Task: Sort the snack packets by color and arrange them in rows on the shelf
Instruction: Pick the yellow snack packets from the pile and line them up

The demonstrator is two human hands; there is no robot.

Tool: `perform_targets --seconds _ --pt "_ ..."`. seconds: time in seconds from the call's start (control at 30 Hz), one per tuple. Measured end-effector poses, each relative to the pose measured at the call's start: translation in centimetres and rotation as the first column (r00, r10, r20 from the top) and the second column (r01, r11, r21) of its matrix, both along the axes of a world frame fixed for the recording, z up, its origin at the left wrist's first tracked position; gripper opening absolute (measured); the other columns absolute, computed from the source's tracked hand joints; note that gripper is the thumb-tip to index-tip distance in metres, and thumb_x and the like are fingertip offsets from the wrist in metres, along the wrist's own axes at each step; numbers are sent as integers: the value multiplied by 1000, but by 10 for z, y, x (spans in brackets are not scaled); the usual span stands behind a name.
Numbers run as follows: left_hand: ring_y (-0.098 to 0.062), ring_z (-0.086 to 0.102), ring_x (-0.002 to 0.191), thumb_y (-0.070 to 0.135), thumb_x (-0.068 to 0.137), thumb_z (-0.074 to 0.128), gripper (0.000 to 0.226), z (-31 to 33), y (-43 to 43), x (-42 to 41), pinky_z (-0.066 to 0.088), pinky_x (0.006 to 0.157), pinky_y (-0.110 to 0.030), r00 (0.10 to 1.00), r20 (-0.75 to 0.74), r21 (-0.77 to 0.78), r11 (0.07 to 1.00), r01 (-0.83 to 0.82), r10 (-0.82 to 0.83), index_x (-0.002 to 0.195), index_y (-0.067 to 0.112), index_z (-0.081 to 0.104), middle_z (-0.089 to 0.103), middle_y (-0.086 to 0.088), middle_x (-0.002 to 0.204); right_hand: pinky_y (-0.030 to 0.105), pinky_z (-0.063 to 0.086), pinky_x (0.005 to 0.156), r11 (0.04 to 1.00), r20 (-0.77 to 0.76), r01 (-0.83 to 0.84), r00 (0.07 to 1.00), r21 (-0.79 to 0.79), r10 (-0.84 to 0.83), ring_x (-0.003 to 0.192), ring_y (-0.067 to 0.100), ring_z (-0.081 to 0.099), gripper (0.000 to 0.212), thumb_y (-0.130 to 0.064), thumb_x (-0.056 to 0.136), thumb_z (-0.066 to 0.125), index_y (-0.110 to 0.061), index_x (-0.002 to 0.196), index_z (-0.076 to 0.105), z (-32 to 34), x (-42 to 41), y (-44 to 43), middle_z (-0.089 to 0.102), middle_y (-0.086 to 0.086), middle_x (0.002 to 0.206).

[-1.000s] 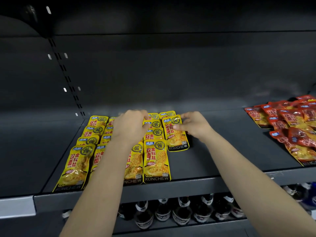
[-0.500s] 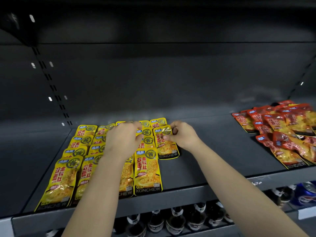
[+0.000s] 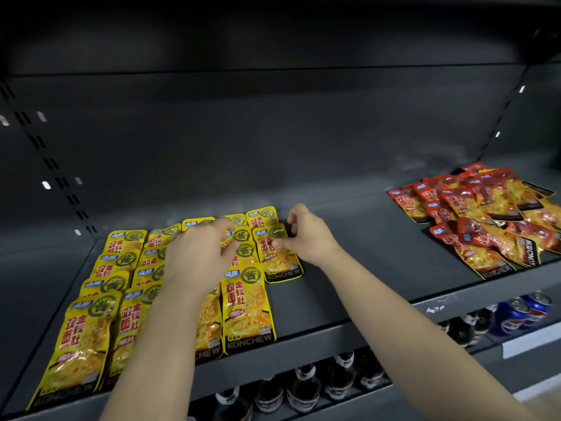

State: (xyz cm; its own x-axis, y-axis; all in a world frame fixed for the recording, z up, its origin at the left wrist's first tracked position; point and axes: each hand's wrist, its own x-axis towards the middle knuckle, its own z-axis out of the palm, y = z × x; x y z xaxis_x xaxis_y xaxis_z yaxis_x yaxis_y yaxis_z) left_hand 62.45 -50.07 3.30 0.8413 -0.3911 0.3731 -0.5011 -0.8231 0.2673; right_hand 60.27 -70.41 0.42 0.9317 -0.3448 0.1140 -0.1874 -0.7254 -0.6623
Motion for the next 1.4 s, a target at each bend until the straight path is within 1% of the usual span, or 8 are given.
perform_targets --seconds 0.2,0.33,0.47,0.57,0.9,1.07,1.27,1.4 --pt "-20 68 96 34 86 67 25 5 0 -4 51 83 -38 1000 1 -35 999 23 -23 110 28 65 72 7 99 22 34 74 997 35 -43 999 61 41 91 16 52 42 -38 81 75 -16 110 54 7 -6 -4 54 0 98" --pt "-23 68 93 33 84 69 25 8 -1 -8 52 82 -41 1000 -8 -41 999 28 -29 109 28 66 72 4 98 21 38 73 995 50 -56 997 87 52 87 13 55 30 -35 84 73 -17 105 63 20 -20 -16 60 -2 94" --pt "-24 68 94 36 83 70 26 20 -6 -16 52 81 -40 999 24 -22 999 37 -36 109 29 66 72 2 103 23 45 73 1000 71 -22 997 -8 22 80 11 58 20 -31 83 74 -19 97 65 32 -43 -39 64 -5 87" --pt "-23 68 95 35 83 70 26 31 -19 -26 52 83 -42 997 28 -45 996 79 -78 109 30 65 71 5 102 27 49 76 999 88 0 996 -47 4 82 14 61 17 -30 83 73 -22 94 64 39 -57 -55 66 -5 87" --pt "-22 67 95 31 80 73 28 30 -113 -60 51 84 -39 979 31 -44 978 205 -204 107 28 67 70 6 100 30 53 78 999 108 10 994 -43 -5 83 13 63 17 -30 83 73 -21 96 65 39 -98 -123 66 -5 87" --pt "-21 67 94 30 79 74 28 22 -173 -80 51 86 -40 969 -4 -49 968 247 -247 106 27 67 70 6 98 30 53 78 998 107 5 994 -69 2 85 16 64 22 -28 85 72 -15 102 66 42 -119 -177 69 1 95" --pt "-13 64 99 33 82 70 29 13 -243 -101 48 92 -39 961 -57 -62 962 268 -271 110 30 65 68 10 105 27 47 75 994 140 10 990 -105 4 86 15 64 17 -26 83 73 -18 95 67 41 -137 -238 66 -1 87" --pt "-11 63 101 36 85 66 30 7 -278 -115 47 95 -39 963 -83 -48 967 252 -255 114 31 64 66 12 109 31 51 78 998 144 -23 989 -65 32 86 16 65 11 -25 83 73 -20 91 66 39 -149 -270 67 -1 87"
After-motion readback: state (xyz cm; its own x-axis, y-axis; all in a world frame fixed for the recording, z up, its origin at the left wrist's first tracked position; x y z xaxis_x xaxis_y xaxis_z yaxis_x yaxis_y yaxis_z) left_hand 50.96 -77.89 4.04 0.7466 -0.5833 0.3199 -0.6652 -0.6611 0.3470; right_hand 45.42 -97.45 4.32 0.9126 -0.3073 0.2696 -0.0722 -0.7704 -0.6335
